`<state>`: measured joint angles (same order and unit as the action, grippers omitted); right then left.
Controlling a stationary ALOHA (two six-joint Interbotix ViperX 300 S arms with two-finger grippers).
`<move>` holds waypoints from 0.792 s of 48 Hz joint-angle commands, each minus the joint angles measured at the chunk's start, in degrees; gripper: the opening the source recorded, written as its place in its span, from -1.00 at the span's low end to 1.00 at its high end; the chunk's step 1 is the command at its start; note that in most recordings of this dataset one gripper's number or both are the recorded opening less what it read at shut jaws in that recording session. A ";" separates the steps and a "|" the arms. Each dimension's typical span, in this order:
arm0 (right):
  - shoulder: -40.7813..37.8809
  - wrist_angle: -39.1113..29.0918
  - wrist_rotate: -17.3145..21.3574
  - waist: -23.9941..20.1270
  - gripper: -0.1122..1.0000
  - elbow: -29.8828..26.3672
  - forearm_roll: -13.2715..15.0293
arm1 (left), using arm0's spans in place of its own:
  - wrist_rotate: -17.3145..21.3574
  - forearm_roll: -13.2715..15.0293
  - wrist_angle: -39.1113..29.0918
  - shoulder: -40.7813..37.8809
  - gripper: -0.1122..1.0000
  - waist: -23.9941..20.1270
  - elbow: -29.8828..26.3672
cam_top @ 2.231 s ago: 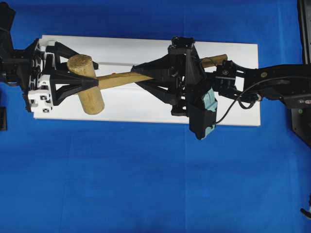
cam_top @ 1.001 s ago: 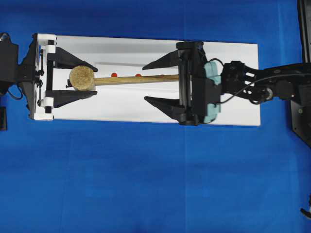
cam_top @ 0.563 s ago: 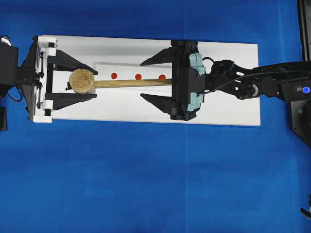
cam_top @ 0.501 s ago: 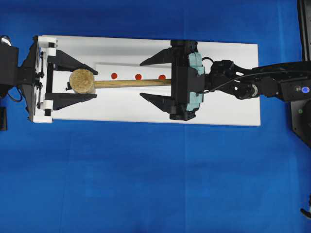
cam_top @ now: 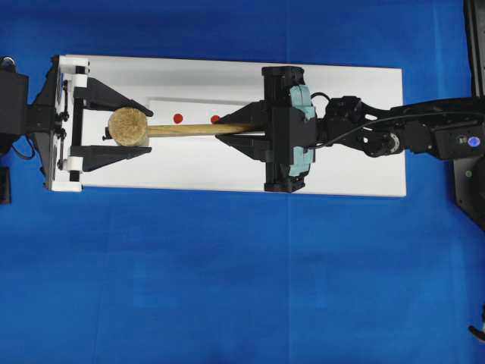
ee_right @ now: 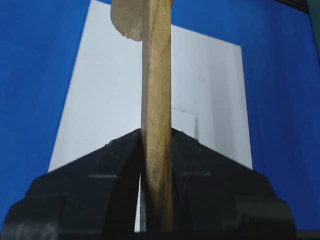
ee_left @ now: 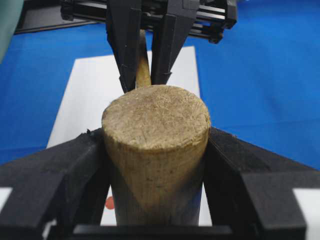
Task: Hit the mark with a hammer.
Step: 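Release the mallet head from the left gripper and withdraw it left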
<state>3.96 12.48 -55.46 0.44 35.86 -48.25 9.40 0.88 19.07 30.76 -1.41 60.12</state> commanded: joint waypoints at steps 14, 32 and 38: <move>0.62 0.26 0.18 0.09 -0.73 -1.41 -0.26 | -2.64 0.35 1.41 0.70 0.03 -0.18 -1.93; 0.62 0.44 0.44 0.00 -0.74 -1.41 -0.62 | -4.31 0.35 1.32 0.70 0.81 -0.44 -1.85; 1.41 0.44 1.32 0.00 -0.74 -0.79 -0.88 | -4.31 0.35 1.14 1.05 0.74 -0.44 -1.67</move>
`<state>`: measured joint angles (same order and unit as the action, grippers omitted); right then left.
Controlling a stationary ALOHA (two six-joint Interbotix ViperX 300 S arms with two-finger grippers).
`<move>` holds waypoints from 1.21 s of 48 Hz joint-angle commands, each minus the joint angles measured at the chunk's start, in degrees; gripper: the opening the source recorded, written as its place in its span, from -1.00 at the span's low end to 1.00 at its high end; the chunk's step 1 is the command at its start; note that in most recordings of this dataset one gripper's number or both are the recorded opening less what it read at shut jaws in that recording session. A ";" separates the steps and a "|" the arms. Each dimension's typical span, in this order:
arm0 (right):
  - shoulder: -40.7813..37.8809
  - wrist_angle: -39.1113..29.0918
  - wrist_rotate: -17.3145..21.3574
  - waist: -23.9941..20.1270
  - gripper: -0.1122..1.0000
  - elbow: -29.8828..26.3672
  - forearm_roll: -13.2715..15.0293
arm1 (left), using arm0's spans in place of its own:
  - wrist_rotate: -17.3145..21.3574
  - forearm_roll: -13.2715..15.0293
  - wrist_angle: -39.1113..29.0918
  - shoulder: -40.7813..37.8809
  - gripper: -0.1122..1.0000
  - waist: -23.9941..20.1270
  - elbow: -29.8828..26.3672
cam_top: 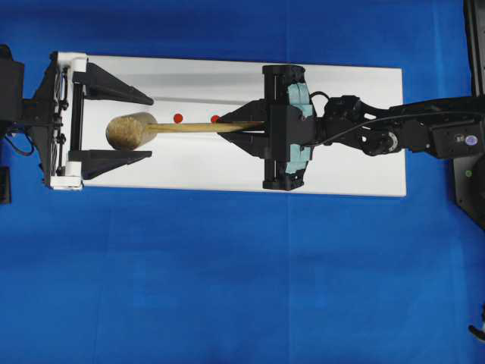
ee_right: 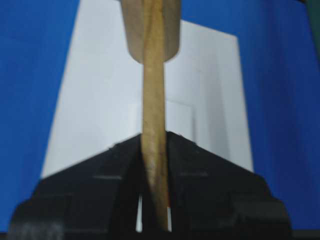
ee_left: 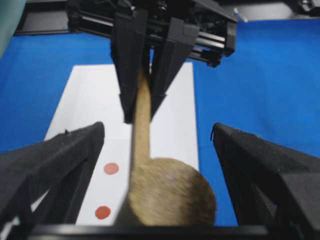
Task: Hit the mark with a hammer.
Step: 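Release the mallet head from the left gripper and withdraw it left, then swing the mallet head down onto the red dots with the right gripper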
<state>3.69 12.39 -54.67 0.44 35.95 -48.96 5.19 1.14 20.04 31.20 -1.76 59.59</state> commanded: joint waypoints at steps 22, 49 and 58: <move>9.76 1.49 8.35 -0.09 -0.74 8.09 -0.18 | -0.09 0.09 -8.17 11.69 0.74 -0.09 3.78; 10.46 1.67 12.13 0.00 -0.74 9.14 -0.26 | -0.18 0.09 -16.44 22.15 0.74 -0.09 7.65; 7.65 2.29 12.13 0.97 -0.74 6.24 -0.18 | -0.18 0.09 -16.61 21.97 0.73 -0.09 7.91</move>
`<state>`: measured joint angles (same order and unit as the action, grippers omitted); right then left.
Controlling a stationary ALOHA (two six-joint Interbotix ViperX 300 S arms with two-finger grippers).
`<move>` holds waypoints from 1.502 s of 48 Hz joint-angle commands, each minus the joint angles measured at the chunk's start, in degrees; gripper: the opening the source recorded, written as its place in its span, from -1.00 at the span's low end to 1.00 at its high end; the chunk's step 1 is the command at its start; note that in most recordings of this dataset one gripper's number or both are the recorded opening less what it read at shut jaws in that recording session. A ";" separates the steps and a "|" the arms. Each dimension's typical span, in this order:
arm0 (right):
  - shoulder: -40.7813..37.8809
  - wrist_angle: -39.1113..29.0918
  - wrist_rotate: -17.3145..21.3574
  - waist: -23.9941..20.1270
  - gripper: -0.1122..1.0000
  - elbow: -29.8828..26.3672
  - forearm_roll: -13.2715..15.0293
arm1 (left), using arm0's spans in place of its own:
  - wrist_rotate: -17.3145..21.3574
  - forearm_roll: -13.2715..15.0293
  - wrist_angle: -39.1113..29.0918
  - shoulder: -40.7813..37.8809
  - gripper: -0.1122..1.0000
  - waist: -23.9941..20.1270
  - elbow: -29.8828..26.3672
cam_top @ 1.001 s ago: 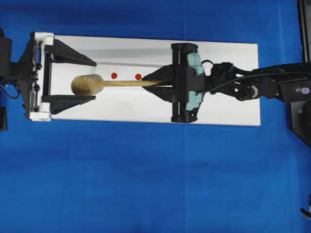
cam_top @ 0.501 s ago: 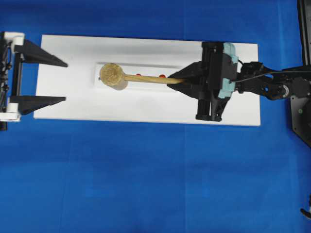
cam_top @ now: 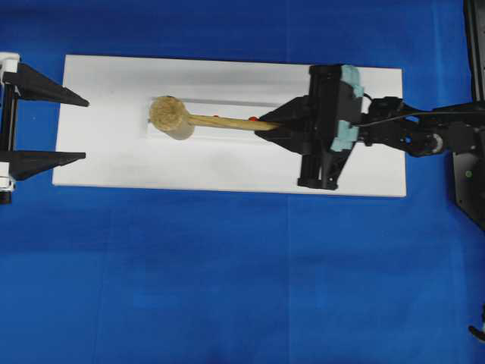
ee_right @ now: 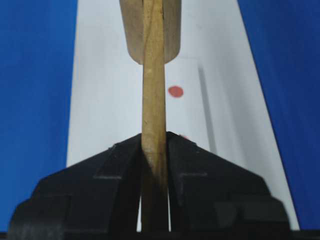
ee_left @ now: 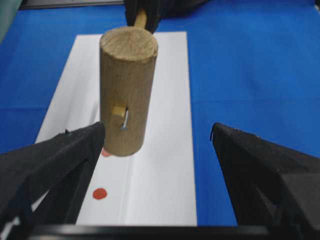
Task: Hit the mark with a hammer.
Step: 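Swing the mallet head down onto the red dots with the right gripper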
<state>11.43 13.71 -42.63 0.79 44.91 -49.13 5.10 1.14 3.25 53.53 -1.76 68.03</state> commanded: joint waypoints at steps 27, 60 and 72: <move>-2.29 1.05 0.26 2.46 -0.74 -4.39 -0.18 | -0.09 0.09 -0.09 0.00 0.72 -0.09 -0.18; -12.22 3.43 0.00 2.99 -0.74 -3.69 -6.42 | 0.00 0.00 0.18 -0.18 0.72 -0.26 -0.09; -2.37 3.34 -0.53 2.99 -0.74 -1.41 -6.06 | -0.09 0.00 0.18 0.00 0.72 -0.26 -0.09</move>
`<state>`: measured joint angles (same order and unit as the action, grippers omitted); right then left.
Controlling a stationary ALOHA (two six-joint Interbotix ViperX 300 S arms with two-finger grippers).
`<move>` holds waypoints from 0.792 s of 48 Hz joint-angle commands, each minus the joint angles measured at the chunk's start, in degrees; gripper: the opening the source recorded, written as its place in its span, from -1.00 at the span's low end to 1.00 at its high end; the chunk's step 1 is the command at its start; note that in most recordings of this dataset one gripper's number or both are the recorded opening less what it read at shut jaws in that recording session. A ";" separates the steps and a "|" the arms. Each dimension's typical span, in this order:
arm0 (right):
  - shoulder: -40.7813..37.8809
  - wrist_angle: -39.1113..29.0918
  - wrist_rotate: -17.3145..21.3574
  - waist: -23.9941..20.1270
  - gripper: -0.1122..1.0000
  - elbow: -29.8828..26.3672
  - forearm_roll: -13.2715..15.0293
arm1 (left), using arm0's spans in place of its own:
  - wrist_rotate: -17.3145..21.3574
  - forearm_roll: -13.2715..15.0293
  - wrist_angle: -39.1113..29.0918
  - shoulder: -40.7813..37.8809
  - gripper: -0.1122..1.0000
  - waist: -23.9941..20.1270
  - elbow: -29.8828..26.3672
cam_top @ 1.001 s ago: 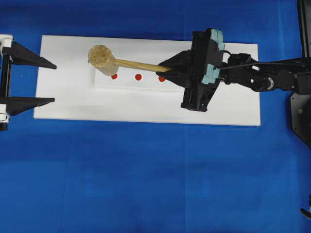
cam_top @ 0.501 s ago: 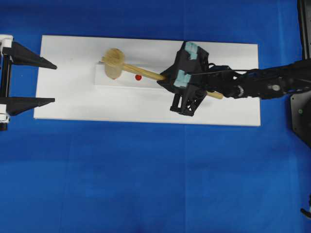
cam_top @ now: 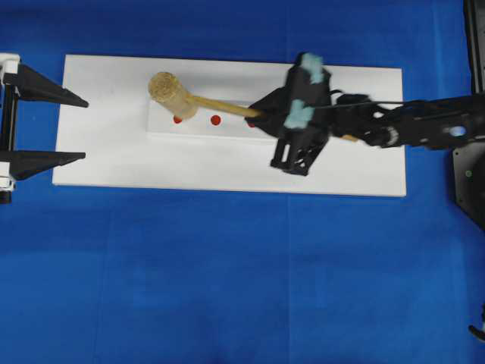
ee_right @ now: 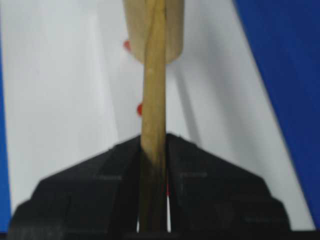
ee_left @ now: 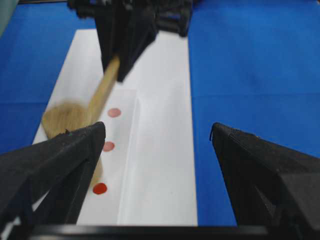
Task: Hit the mark with a hammer.
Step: 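Swing the mallet head down onto the red dots with the right gripper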
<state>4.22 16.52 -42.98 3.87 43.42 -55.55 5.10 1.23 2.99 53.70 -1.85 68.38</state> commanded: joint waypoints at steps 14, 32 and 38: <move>13.10 0.88 0.18 -0.97 -0.74 5.89 0.18 | -0.09 -0.09 0.53 -0.18 0.72 -0.18 -0.44; 10.63 0.88 0.62 -1.76 -0.74 7.56 -0.97 | -0.09 -0.09 0.62 -0.18 0.72 -0.18 -0.44; 5.10 0.44 0.70 -1.85 -0.74 8.35 -3.43 | -0.09 -0.09 0.79 -0.18 0.72 -0.18 -0.44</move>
<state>11.60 16.70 -42.36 2.11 52.12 -57.74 5.10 1.14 3.08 53.70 -1.93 68.38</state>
